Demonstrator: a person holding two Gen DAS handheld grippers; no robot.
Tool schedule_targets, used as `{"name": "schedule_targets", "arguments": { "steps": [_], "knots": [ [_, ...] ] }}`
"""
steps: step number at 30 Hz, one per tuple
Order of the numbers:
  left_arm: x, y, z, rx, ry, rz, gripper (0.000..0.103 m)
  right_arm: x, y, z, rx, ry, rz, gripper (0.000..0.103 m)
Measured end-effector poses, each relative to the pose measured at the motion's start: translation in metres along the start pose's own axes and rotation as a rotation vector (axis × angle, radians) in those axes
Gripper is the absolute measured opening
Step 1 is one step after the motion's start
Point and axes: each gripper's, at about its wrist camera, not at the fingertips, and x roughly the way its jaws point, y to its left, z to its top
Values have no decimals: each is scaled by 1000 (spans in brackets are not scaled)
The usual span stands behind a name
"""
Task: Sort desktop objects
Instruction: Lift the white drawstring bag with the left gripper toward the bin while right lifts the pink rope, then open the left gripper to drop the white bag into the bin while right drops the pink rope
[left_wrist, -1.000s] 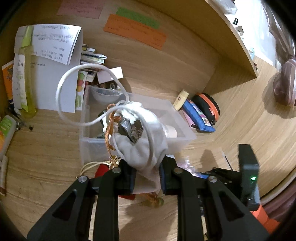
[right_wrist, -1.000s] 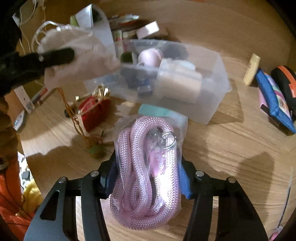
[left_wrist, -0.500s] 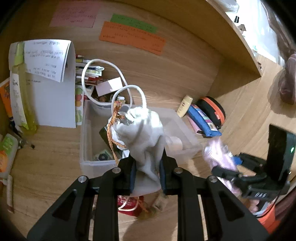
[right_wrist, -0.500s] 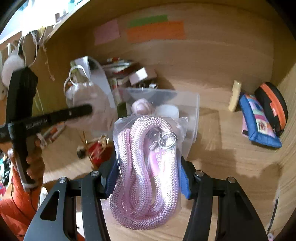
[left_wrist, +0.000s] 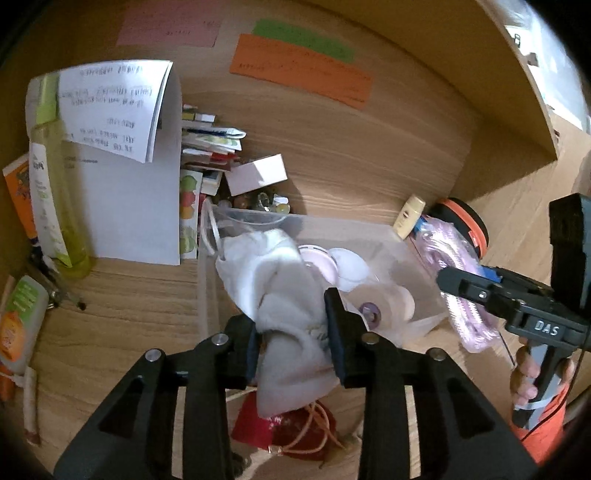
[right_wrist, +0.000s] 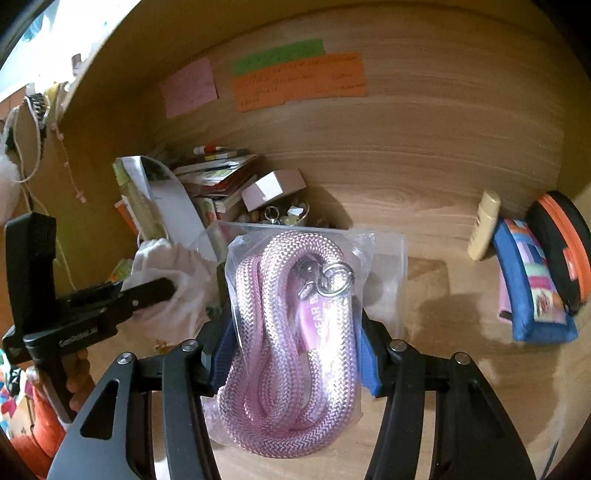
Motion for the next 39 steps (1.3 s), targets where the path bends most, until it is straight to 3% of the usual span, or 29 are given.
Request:
{"name": "schedule_targets", "arguments": {
  "steps": [11, 14, 17, 22, 24, 27, 32, 39],
  "knots": [
    [13, 3, 4, 12, -18, 25, 36, 58, 5, 18, -16, 45, -38, 52],
    [14, -1, 6, 38, -32, 42, 38, 66, 5, 17, -13, 50, -35, 52],
    [15, -4, 7, 68, -49, 115, 39, 70, 4, 14, -24, 56, -41, 55],
    [13, 1, 5, 48, -62, 111, 43, 66, 1, 8, -35, 49, -58, 57],
    [10, 2, 2, 47, -76, 124, 47, 63, 0, 7, -33, 39, -74, 59],
    [4, 2, -3, 57, -108, 154, 54, 58, 0, 7, -30, 12, -94, 71],
    [-8, -4, -7, 92, -182, 203, 71, 50, 4, 7, -57, -42, -133, 80],
    [-19, -13, -15, 129, -238, 232, 82, 53, 13, 4, -101, -29, -134, 81]
  ]
}}
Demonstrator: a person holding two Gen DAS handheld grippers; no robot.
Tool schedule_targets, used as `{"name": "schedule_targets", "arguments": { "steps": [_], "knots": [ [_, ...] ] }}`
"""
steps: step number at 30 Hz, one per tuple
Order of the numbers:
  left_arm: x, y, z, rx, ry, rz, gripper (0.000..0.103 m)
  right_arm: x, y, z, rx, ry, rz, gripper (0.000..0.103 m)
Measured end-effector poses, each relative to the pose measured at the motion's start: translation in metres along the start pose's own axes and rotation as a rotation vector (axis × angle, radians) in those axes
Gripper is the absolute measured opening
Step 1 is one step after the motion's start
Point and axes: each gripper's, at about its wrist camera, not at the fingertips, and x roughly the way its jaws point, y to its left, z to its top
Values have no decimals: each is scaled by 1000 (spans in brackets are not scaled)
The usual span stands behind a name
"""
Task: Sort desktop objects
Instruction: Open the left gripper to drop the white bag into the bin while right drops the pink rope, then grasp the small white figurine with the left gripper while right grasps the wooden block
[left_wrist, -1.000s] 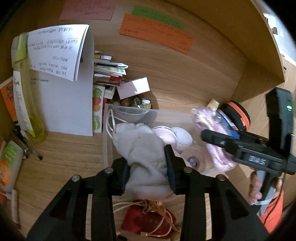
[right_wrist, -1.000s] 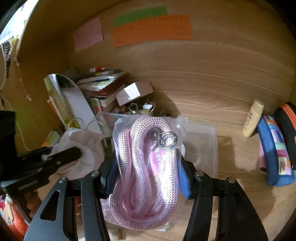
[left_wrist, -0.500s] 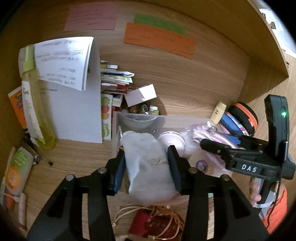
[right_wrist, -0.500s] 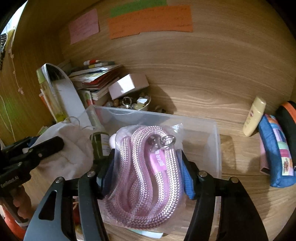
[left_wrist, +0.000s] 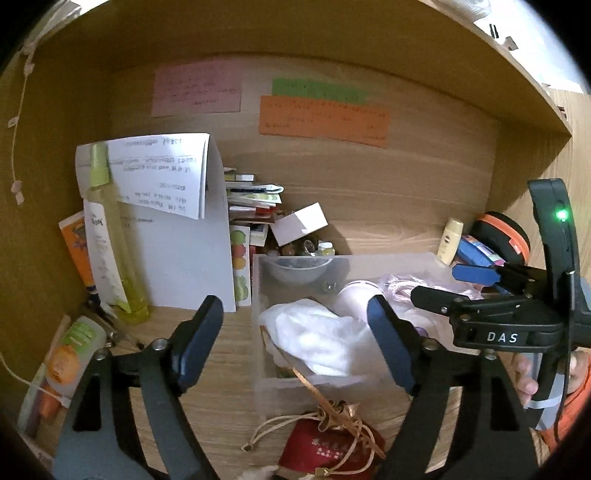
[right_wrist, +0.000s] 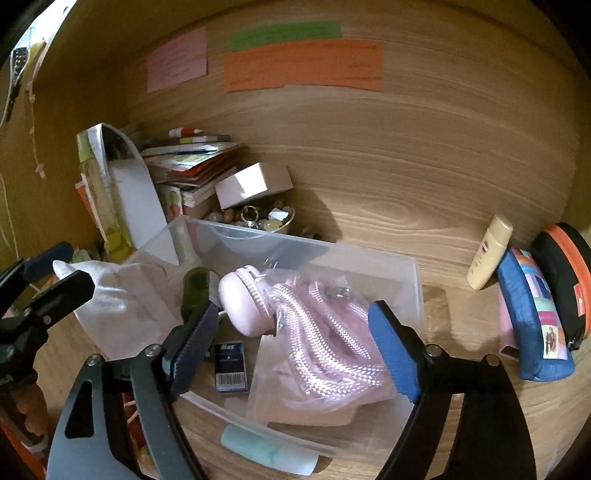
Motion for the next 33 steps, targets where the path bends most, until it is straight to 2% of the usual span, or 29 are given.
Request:
{"name": "schedule_targets", "arguments": {
  "steps": [7, 10, 13, 19, 23, 27, 31, 33],
  "knots": [
    [-14, -3, -10, -25, 8, -10, 88, -6, -4, 2, 26, -4, 45, 83],
    [-22, -7, -13, -15, 41, -18, 89, -15, -4, 3, 39, -19, 76, 83],
    [-28, -12, -18, 16, 90, -9, 95, -26, -4, -2, 43, -23, 75, 83],
    [-34, -16, -31, 41, 190, -34, 96, -57, 1, -25, 19, -18, 43, 83],
    [-38, -8, -45, 39, 236, -40, 96, -75, 1, -46, 16, -11, 45, 89],
    [-43, 6, -58, 50, 265, -16, 96, -80, 3, -63, 31, 11, 54, 90],
    [-48, 18, -66, 72, 278, 6, 95, -73, 15, -77, -14, 41, 66, 90],
    [-46, 24, -69, 72, 292, 0, 90, -67, 22, -82, -33, 51, 64, 90]
  ]
}}
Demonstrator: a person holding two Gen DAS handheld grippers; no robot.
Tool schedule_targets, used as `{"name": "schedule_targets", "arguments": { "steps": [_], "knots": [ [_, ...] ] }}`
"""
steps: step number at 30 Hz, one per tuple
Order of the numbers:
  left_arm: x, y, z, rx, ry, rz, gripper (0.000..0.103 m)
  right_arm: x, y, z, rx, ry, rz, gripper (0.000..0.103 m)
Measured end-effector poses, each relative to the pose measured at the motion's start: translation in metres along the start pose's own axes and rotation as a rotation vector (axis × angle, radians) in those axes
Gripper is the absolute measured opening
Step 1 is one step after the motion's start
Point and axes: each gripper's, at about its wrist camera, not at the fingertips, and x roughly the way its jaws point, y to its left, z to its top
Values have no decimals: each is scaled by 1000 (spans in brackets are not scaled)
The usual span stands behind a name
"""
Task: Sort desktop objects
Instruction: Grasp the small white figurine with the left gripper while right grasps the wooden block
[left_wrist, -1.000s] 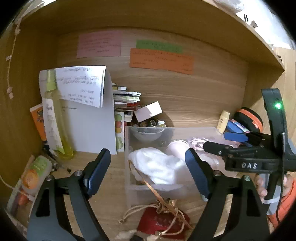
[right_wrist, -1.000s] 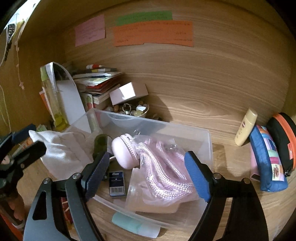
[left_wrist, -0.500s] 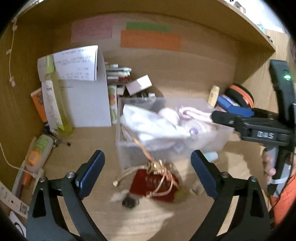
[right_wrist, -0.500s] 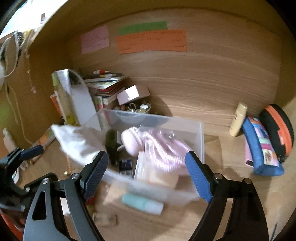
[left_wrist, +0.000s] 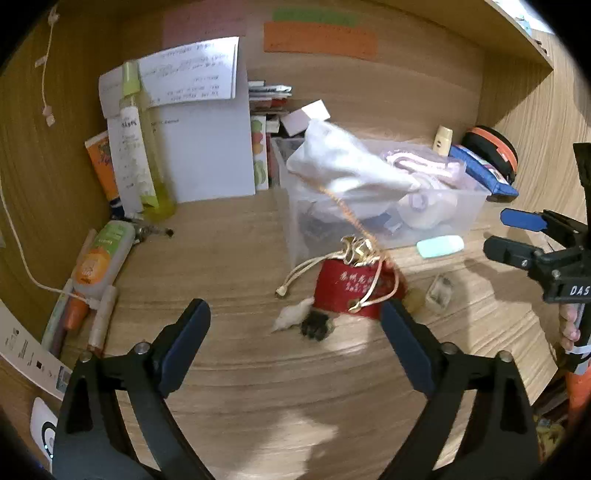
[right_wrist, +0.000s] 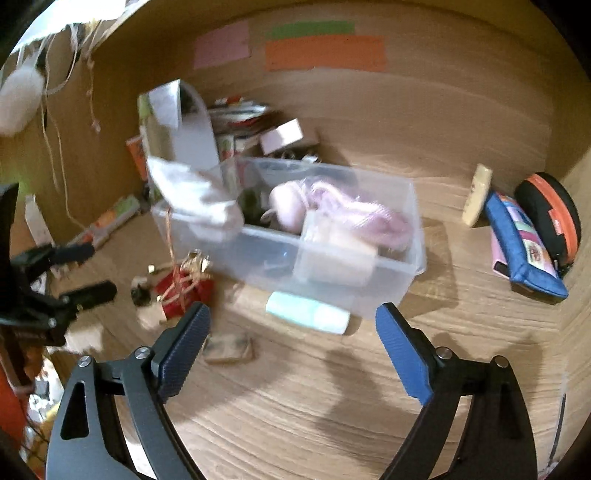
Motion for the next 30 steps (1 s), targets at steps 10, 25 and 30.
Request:
{"name": "schedule_targets", "arguments": {
  "steps": [10, 25, 30],
  "knots": [
    [30, 17, -6, 6, 136, -29, 46, 29, 30, -15, -99, 97, 116, 87],
    [44, 30, 11, -19, 171, -85, 39, 43, 37, -22, -132, 188, 162, 65],
    [54, 27, 14, -28, 179, -77, 36, 50, 35, -22, -96, 221, 177, 55]
  ]
}}
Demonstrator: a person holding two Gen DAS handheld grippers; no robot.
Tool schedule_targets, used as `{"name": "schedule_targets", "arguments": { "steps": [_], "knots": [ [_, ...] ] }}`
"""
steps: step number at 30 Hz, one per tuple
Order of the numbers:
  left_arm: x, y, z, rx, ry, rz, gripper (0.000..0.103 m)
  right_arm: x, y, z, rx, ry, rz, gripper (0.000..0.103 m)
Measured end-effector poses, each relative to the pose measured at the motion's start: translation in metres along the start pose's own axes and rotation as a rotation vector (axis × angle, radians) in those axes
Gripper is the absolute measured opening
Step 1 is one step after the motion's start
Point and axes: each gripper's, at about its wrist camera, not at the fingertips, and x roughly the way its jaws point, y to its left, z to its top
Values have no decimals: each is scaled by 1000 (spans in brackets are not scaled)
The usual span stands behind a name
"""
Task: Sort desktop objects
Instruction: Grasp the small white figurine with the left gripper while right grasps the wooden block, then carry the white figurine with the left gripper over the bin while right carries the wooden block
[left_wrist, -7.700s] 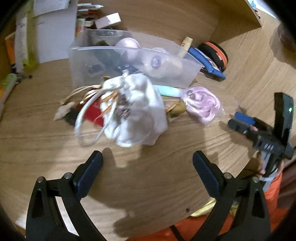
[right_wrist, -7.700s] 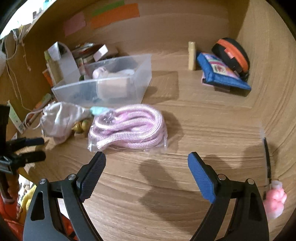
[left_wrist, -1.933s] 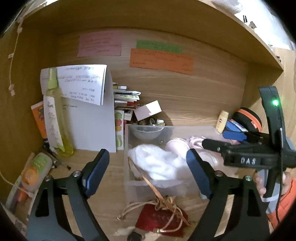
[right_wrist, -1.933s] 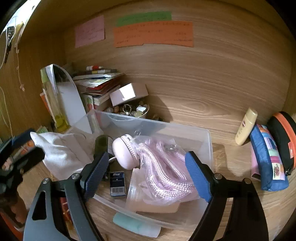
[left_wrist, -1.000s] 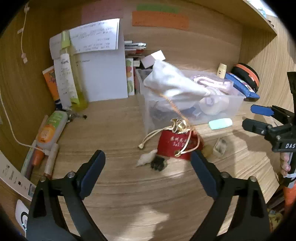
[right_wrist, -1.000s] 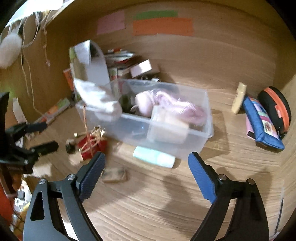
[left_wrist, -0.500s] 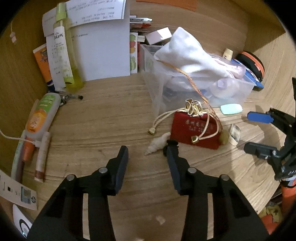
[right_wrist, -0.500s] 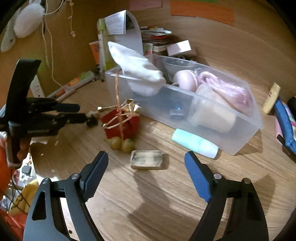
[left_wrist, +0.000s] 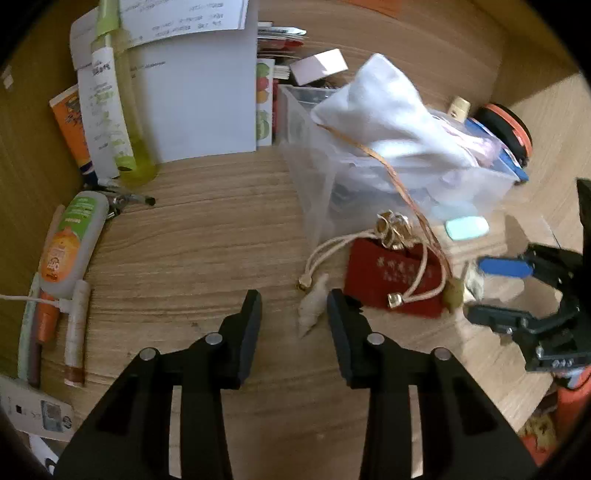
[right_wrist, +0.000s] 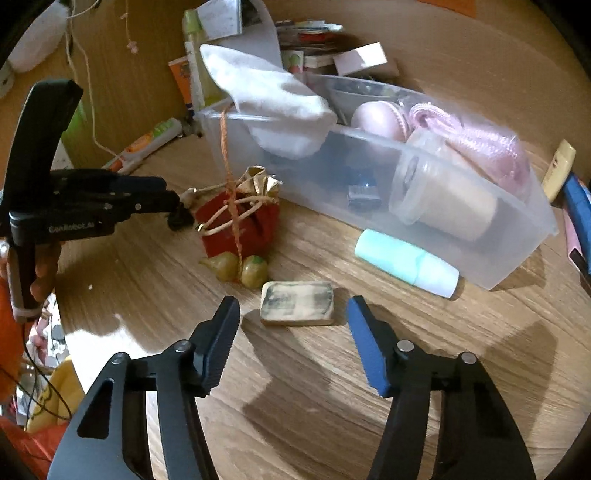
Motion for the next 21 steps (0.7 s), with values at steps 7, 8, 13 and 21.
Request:
{"name": "schedule_targets", "arguments": {
  "steps": [7, 8, 13, 21],
  "knots": [
    [10, -5, 2, 24, -3, 21, 17, 0, 0, 0, 14, -3, 0, 37],
    [9, -8, 1, 38, -9, 22, 17, -1, 1, 0, 16, -5, 6, 37],
    [6, -16, -1, 79, -38, 64, 17, -4, -3, 1, 34, -25, 20, 37],
    [-10, -7, -4, 4, -77, 26, 17, -22, -13, 4, 89, -121, 13, 37]
  ]
}}
